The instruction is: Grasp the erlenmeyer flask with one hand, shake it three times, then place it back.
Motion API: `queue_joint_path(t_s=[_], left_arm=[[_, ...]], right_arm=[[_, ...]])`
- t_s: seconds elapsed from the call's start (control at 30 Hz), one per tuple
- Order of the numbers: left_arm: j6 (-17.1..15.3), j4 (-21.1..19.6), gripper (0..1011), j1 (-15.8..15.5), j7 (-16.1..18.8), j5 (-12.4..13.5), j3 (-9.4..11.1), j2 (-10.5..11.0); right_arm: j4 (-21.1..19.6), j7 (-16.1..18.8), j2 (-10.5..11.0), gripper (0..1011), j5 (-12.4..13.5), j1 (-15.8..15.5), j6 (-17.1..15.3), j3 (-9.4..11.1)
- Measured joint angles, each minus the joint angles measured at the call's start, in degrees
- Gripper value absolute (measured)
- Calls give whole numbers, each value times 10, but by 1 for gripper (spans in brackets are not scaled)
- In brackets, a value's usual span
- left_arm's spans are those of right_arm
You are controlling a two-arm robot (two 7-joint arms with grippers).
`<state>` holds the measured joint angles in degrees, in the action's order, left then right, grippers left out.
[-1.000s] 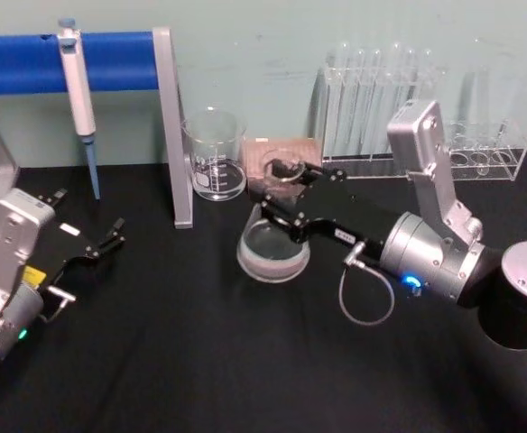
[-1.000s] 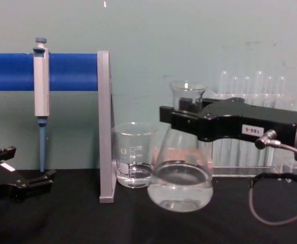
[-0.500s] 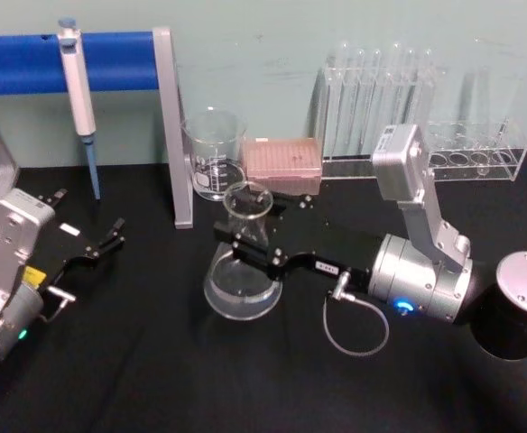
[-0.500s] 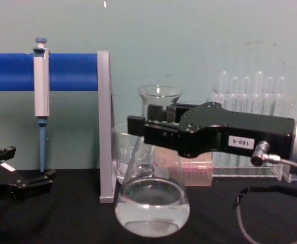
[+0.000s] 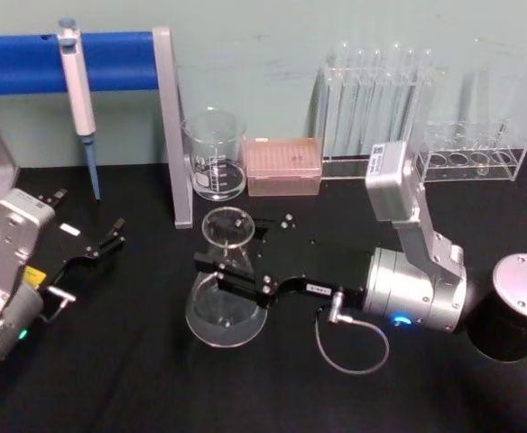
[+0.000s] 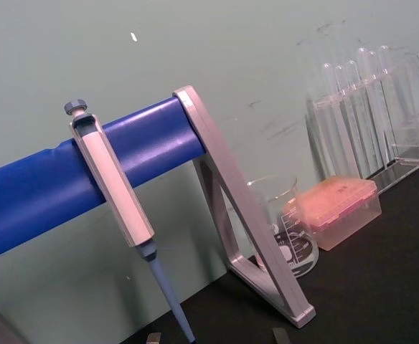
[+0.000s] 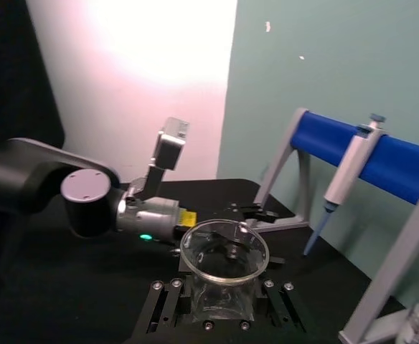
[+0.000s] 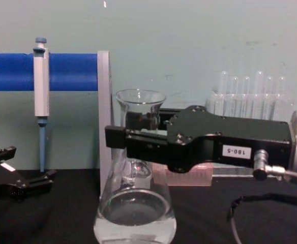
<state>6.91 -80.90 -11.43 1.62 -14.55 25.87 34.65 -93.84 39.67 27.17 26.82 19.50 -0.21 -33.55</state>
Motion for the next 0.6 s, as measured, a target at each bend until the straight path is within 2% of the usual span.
queue_joint_path(t_s=[0.37,0.6], left_arm=[[0,0,1001,0,0,0,0,0],[0,0,1001,0,0,0,0,0]], right_arm=[[2,8,13,450,6,12,10,-16],[19,-25,7,450,4,21,12,-9]])
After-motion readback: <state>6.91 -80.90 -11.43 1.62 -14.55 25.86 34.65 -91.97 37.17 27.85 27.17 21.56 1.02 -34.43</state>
